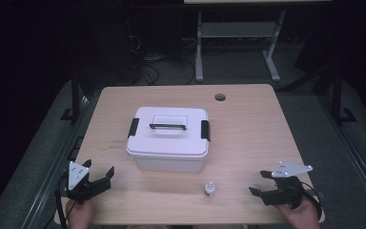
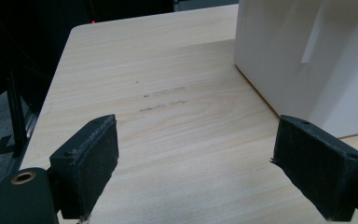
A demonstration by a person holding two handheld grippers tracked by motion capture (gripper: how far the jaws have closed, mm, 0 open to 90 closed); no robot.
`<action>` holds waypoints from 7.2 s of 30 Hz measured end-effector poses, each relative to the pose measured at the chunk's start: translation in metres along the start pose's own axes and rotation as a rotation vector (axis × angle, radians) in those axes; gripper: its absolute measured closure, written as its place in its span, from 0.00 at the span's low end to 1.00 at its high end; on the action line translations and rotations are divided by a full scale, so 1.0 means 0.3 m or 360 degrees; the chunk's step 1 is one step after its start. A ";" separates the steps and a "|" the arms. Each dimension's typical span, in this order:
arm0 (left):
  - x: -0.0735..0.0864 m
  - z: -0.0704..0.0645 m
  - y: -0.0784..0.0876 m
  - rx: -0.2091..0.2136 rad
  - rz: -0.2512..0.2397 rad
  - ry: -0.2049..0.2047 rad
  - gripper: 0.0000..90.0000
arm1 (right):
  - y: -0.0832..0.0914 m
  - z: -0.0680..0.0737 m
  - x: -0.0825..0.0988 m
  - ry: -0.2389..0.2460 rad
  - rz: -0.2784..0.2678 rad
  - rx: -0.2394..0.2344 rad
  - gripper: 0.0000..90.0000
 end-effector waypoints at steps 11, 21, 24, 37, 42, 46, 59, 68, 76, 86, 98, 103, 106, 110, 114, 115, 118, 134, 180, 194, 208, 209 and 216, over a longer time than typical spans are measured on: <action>0.002 -0.014 0.003 0.0018 0.0002 -0.0020 0.14 | 0.022 0.024 -0.050 0.0070 -0.0012 -0.0007 0.26; 0.004 -0.003 0.005 0.0013 -0.0002 0.0000 0.14 | 0.024 0.029 -0.115 0.0106 -0.0002 -0.0055 0.26; 0.004 -0.001 0.007 0.0010 -0.0008 0.0006 0.14 | 0.021 0.032 -0.125 0.0115 0.0015 -0.0074 0.26; 0.003 0.003 0.010 0.0010 -0.0012 0.0016 0.14 | 0.037 0.045 -0.236 0.0200 0.0044 -0.0142 0.23; 0.003 0.007 0.011 0.0006 -0.0013 0.0020 0.14 | 0.040 0.049 -0.284 0.0235 0.0046 -0.0171 0.23; 0.004 0.008 0.010 0.0006 -0.0012 0.0024 0.14 | 0.041 0.053 -0.320 0.0260 0.0043 -0.0188 0.22; 0.003 0.013 0.010 0.0008 -0.0015 0.0037 0.14 | 0.030 0.071 -0.438 0.0349 0.0072 -0.0249 0.21; 0.002 0.017 0.012 0.0005 -0.0017 0.0039 0.14 | 0.014 0.080 -0.515 0.0407 0.0075 -0.0275 0.21; 0.003 0.016 0.012 0.0005 -0.0016 0.0038 0.14 | 0.002 0.089 -0.561 0.0436 0.0075 -0.0294 0.21; 0.002 0.018 0.014 0.0002 -0.0017 0.0038 0.14 | -0.021 0.106 -0.617 0.0479 0.0097 -0.0327 0.20; 0.001 0.020 0.015 0.0001 -0.0023 0.0048 0.14 | -0.041 0.122 -0.674 0.0529 0.0115 -0.0345 0.20; 0.001 0.020 0.015 0.0002 -0.0022 0.0042 0.14 | -0.052 0.130 -0.698 0.0548 0.0125 -0.0355 0.19; 0.001 0.020 0.016 0.0003 -0.0022 0.0042 0.14 | -0.057 0.134 -0.714 0.0562 0.0125 -0.0363 0.19; 0.001 0.021 0.016 0.0004 -0.0023 0.0045 0.14 | -0.064 0.143 -0.731 0.0575 0.0131 -0.0372 0.19; 0.001 0.021 0.016 0.0003 -0.0024 0.0047 0.14 | -0.076 0.149 -0.746 0.0587 0.0138 -0.0382 0.19; 0.000 0.021 0.016 0.0004 -0.0024 0.0047 0.14 | -0.079 0.151 -0.749 0.0590 0.0136 -0.0386 0.19; 0.000 0.021 0.016 0.0004 -0.0026 0.0048 0.14 | -0.087 0.156 -0.762 0.0600 0.0139 -0.0391 0.19; 0.000 0.025 0.018 -0.0004 -0.0030 0.0047 0.14 | -0.126 0.182 -0.833 0.0666 0.0134 -0.0429 0.20; 0.000 0.019 0.016 0.0010 -0.0031 0.0048 0.14 | -0.339 0.224 -1.007 0.0813 0.0190 -0.0475 0.50; 0.001 0.025 0.021 0.0006 -0.0036 0.0059 0.14 | -0.411 0.219 -1.003 0.0861 0.0278 -0.0479 0.77; 0.002 0.027 0.021 0.0005 -0.0035 0.0063 0.14 | -0.422 0.207 -1.015 0.0871 0.0297 -0.0532 0.90; 0.002 0.027 0.021 0.0005 -0.0035 0.0063 0.14 | -0.422 0.207 -1.015 0.0871 0.0297 -0.0532 0.90; 0.002 0.028 0.020 0.0004 -0.0035 0.0067 0.14 | -0.425 0.184 -1.021 0.0815 0.0266 -0.0572 0.91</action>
Point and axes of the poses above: each handheld gripper's, and its own axes: y roughly backward along the jaws, x roughly out of its underside, z roughly to its left, the point moved 8 cm from there along -y, roughly forward along the jaws, and after that the axes turned 5 degrees about y, right-handed, at the moved point
